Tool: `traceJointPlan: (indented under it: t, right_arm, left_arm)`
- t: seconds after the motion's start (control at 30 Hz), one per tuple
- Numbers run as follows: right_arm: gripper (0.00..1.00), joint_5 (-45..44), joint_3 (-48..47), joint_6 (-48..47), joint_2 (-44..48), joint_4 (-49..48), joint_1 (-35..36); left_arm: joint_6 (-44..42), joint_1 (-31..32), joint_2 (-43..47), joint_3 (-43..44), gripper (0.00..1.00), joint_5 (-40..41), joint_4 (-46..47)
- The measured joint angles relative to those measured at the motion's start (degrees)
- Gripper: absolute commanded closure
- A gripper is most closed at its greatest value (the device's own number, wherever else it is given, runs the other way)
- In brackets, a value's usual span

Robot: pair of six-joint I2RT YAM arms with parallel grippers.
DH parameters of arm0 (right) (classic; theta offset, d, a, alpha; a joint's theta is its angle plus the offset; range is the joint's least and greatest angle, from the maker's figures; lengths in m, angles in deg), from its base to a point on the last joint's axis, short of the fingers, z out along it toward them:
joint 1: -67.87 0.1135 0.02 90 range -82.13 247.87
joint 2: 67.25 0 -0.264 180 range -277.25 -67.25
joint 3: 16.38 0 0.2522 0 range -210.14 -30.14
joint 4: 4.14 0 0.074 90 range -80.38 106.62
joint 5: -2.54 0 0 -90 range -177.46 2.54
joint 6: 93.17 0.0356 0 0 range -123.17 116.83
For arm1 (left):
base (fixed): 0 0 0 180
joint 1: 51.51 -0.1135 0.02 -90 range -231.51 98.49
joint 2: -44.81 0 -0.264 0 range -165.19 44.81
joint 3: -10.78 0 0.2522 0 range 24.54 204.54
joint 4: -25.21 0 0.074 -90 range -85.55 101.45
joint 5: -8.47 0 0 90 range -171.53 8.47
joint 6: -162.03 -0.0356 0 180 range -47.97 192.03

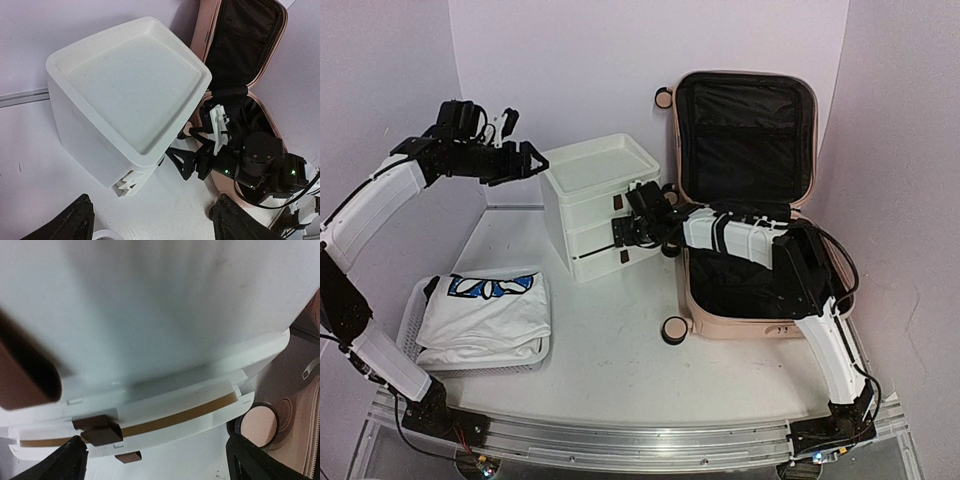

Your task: Open, take out, and arrange the luggage

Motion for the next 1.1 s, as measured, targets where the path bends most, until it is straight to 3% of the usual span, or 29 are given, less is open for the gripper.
traceJointPlan:
  t: [0.33,0.63,0.83,1.1]
  right_arm:
    - [0.02,-2.8,-4.2,0.9,-4.8,-4.4,1.0]
    - [0.03,3.7,14.6,-1.7,4.2,-5.0,1.1]
    - [0.19,6.6,19.7,-4.5,7.0,-5.8,1.1]
    - [0.3,10.1,13.6,-5.5,2.8,-10.1,1.1]
  left_arm:
    - [-4.0,0.0,4.6,-9.7,0.18,2.0,3.1]
    - [-4.8,-0.1,7.3,-10.0,0.18,2.2,6.2]
    - [-4.3,-0.4,7.1,-10.3,0.18,1.3,6.6]
    - [-4.3,-0.7,7.0,-10.8,0.18,1.4,7.6]
